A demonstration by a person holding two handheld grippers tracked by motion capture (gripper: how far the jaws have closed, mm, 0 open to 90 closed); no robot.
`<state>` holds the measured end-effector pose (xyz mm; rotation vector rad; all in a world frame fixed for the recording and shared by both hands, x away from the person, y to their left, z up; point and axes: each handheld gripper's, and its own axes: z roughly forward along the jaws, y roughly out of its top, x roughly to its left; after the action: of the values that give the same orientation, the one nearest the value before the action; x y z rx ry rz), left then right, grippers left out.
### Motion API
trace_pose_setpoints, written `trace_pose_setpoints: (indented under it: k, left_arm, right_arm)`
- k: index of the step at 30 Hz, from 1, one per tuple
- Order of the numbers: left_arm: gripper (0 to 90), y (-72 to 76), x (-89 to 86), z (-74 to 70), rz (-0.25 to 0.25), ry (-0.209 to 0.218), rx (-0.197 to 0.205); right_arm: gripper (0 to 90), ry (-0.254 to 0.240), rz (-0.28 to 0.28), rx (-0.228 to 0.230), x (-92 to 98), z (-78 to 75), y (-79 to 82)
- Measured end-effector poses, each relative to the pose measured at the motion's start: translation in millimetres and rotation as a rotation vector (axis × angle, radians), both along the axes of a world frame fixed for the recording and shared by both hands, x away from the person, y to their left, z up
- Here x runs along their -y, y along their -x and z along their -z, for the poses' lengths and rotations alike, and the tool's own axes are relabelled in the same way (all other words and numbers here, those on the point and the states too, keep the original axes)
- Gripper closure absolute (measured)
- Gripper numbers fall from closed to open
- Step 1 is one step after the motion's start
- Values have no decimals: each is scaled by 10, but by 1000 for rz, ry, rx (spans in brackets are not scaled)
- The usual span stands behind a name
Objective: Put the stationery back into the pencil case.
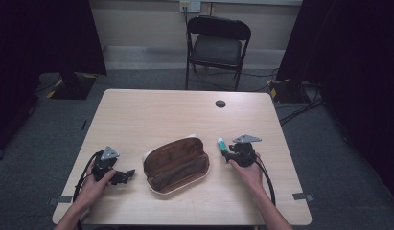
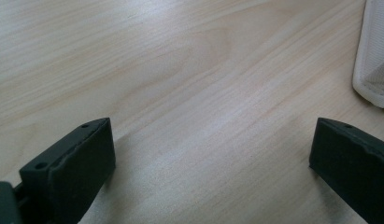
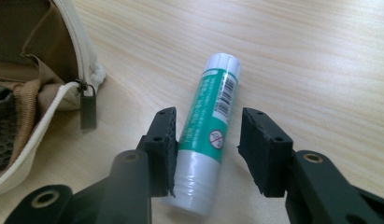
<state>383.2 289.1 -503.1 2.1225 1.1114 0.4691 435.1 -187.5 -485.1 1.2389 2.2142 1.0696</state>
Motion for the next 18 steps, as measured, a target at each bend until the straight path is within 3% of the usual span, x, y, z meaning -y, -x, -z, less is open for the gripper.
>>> trace_pose_setpoints:
  k: [8,15,18]
  left_arm:
    - [0,0,0,0,0,0,0]
    - [0,0,0,0,0,0,1]
    - [0,0,0,0,0,0,0]
  right_arm:
    - [628,14,14,-13,7,55,-17]
    - [615,59,8,-10,-3,99,49]
    - [615,48,10,-8,21,109,82]
